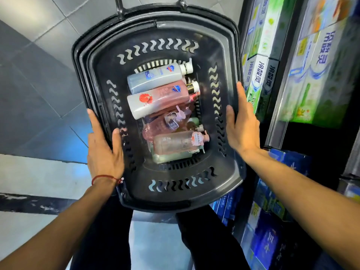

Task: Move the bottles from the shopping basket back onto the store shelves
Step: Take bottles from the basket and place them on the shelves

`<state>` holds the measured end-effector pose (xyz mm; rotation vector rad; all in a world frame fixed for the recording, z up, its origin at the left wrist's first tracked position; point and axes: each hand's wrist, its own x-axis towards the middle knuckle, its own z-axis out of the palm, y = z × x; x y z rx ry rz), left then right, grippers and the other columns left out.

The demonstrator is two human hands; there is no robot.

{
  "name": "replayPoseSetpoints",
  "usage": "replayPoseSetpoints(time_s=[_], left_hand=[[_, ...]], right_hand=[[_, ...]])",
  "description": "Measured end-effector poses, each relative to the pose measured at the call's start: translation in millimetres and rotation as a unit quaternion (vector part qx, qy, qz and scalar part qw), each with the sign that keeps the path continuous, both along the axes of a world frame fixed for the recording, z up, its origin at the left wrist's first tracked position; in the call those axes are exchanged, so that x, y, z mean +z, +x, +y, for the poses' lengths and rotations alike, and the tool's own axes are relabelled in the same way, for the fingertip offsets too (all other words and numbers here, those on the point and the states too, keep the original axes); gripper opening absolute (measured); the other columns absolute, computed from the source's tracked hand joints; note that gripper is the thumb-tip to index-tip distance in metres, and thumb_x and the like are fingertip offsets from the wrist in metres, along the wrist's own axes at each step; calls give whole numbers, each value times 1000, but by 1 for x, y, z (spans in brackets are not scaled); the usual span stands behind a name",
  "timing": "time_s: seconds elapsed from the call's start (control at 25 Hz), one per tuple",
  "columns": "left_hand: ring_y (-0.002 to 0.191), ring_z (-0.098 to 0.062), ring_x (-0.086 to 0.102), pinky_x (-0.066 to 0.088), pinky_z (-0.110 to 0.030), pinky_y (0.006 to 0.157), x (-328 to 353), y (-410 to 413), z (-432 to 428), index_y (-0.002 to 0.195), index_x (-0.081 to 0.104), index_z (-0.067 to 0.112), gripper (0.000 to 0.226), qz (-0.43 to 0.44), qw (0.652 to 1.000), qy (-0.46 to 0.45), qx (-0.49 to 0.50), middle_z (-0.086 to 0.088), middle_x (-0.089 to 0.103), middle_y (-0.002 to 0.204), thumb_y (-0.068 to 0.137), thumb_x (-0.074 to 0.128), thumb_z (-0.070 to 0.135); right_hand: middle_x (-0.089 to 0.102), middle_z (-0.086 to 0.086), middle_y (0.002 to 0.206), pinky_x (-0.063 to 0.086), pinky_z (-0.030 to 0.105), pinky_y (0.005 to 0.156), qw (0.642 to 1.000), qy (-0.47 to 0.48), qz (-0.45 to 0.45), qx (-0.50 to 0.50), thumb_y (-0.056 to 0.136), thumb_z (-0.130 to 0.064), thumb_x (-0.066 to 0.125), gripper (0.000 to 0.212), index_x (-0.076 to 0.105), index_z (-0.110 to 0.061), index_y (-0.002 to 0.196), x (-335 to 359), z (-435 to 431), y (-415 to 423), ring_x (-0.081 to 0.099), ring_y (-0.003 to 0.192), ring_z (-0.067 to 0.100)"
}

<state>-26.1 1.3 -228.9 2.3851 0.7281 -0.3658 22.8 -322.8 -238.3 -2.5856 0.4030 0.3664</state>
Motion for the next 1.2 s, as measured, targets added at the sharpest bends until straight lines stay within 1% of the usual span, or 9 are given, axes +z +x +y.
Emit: replayPoseSetpoints(time_s=[0.08,0.16,0.28,0.4,0.56,0.68,0.8,1.0,1.2], left_hand=[[96,-43,55,44,-49,85,-2,3,3,161,-7,39,73,20,1000,8,-2,-27,59,113,107,41,42],[75,-38,51,41,-46,75,0,3,10,159,-10,43,74,36,999,22,-14,-21,57,86,106,42,43],[63,-37,51,45,-45,70,2,8,18,155,-15,53,78,54,998,-23,-19,-19,56,69,104,44,43],[66,-40,54,50,-48,76,8,14,26,152,-15,58,80,60,997,-42,-26,-21,60,75,104,47,42],[64,-37,48,44,-45,74,25,35,45,154,-12,58,78,87,992,-48,-78,-21,56,67,105,46,42],[71,-38,49,47,-49,80,52,62,61,153,-11,59,80,113,986,-39,-113,-28,65,85,104,48,41],[81,-42,54,49,-50,87,92,73,79,153,-11,59,80,137,979,-32,-151,-31,69,106,103,49,42],[87,-46,61,50,-48,87,170,71,120,152,-10,62,81,167,974,-43,-148,-29,69,111,102,51,45],[101,-49,57,46,-46,92,253,112,163,156,1,58,79,146,976,-47,-155,-26,71,110,102,54,39]], right_hand=[[63,13,106,48,44,64,1000,2,-8,7,111,-35,43,63,10,-38,165,-2,-2,2,56,68,25],[54,4,75,37,37,58,999,21,-7,24,111,-37,42,62,11,-35,165,1,-6,2,46,57,18],[56,1,71,38,40,59,999,34,19,27,112,-42,39,60,10,-36,165,5,-10,5,52,57,19],[57,9,66,45,44,60,999,38,25,-5,112,-40,38,58,11,-38,164,8,-4,-1,50,53,24],[58,9,63,42,38,60,998,43,41,-38,112,-34,40,59,13,-39,164,21,10,-12,49,50,22],[56,8,62,43,43,63,996,15,70,-60,112,-32,39,58,13,-42,163,45,22,-13,52,54,25],[56,9,64,39,41,60,992,-1,102,-74,112,-31,38,58,13,-42,164,87,41,-16,52,56,26],[55,10,59,52,53,57,990,11,123,-62,112,-35,35,59,6,-49,162,171,78,-22,53,53,31],[54,11,57,49,52,56,991,16,101,-88,112,-34,37,59,10,-48,163,254,122,-3,50,50,30]])
